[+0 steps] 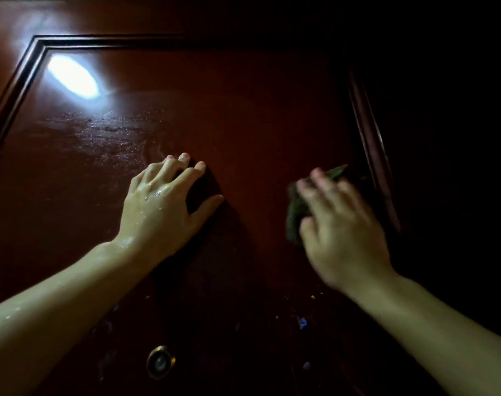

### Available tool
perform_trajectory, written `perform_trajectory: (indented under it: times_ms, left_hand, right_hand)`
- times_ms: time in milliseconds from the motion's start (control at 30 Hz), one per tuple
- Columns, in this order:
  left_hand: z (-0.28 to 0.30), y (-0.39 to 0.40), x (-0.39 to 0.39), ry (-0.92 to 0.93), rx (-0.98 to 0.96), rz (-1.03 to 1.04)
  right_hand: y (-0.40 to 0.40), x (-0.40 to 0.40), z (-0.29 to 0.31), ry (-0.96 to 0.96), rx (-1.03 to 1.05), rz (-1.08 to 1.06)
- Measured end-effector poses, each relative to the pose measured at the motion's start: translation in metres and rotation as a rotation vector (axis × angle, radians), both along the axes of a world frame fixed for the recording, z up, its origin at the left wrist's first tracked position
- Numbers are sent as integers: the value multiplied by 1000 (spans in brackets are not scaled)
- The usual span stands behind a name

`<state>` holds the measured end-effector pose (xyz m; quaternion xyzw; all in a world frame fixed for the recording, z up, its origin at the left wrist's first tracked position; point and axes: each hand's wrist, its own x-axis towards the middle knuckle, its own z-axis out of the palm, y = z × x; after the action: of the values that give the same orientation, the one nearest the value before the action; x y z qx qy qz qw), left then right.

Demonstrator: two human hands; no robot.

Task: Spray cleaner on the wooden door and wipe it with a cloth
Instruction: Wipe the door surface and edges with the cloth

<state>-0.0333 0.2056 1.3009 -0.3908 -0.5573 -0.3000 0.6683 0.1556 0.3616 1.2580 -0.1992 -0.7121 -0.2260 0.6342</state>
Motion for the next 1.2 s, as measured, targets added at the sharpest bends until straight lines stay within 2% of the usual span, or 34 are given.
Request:
perform_trajectory:
  times_ms: [67, 133, 267, 367, 433, 500, 567, 633, 733, 800, 833, 900, 1033, 1100, 1200]
  left_hand:
    - [-5, 0, 1, 3, -11, 4]
    - [-9, 0, 1, 11, -19, 13]
    - [-9, -9, -5, 31, -73, -22]
    - [-6, -26, -12, 71, -154, -116]
    - [-5, -42, -19, 82, -214, -122]
    - [-6, -59, -30, 79, -227, -71]
    - [-8, -76, -47, 65, -185, -30]
    - [-10, -88, -67, 36, -108, -22]
    - [-17, -99, -93, -24, 23, -35]
    - [-23, -106, -104, -45, 90, -34]
    - [-25, -109, -109, -48, 103, -32]
    - [-26, -119, -118, -47, 103, -27]
    - [-25, -146, -139, -36, 91, 4]
    - [-24, -159, -149, -56, 90, 20]
    - [-25, -171, -164, -98, 87, 21]
  right_hand:
    - [0, 3, 20, 126, -140, 18]
    - [-14, -14, 28, 171, -171, 16]
    - [-58, -72, 7, -51, 138, 30]
    - [-62, -76, 8, -195, 219, 26]
    - [-56, -63, 30, -121, 121, -13]
    - [-55, -55, 53, 10, -70, -14]
    - [-63, -66, 55, 73, -130, -4]
    - [-82, -94, 35, 38, -4, -19]
    - [-111, -136, -3, -133, 200, 52]
    - [-120, -147, -10, -222, 231, 84]
    - [-120, -149, -5, -197, 246, 69]
    - [-118, -145, 17, -103, 188, 16]
    - [-130, -145, 58, 88, -128, 0]
    - [-149, -171, 51, 104, -54, 4]
    - [-180, -219, 18, -64, 201, 78]
